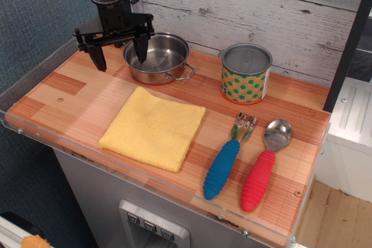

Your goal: Place the silver pot on the yellow cloth.

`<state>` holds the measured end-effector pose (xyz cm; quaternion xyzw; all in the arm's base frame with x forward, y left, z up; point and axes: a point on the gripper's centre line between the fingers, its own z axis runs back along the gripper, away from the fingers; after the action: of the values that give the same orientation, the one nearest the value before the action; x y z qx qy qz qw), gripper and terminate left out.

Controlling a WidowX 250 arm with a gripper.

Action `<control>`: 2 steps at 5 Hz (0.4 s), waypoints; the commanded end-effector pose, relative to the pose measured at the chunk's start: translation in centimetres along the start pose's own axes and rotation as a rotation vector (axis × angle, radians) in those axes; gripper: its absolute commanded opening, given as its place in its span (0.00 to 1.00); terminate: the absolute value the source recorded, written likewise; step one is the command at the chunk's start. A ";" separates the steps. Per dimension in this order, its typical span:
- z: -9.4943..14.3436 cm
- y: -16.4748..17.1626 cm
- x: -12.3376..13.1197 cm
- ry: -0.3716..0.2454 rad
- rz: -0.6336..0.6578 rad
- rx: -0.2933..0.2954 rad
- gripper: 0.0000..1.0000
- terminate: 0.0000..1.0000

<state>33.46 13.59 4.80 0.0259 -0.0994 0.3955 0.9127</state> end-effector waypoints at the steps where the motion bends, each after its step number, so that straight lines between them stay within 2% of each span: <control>1: -0.3 -1.8 1.7 -0.013 0.076 -0.018 1.00 0.00; 2: -1.2 -2.3 2.0 -0.001 0.067 -0.001 1.00 0.00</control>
<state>35.92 13.29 2.39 0.0247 -0.0770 0.4274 0.9004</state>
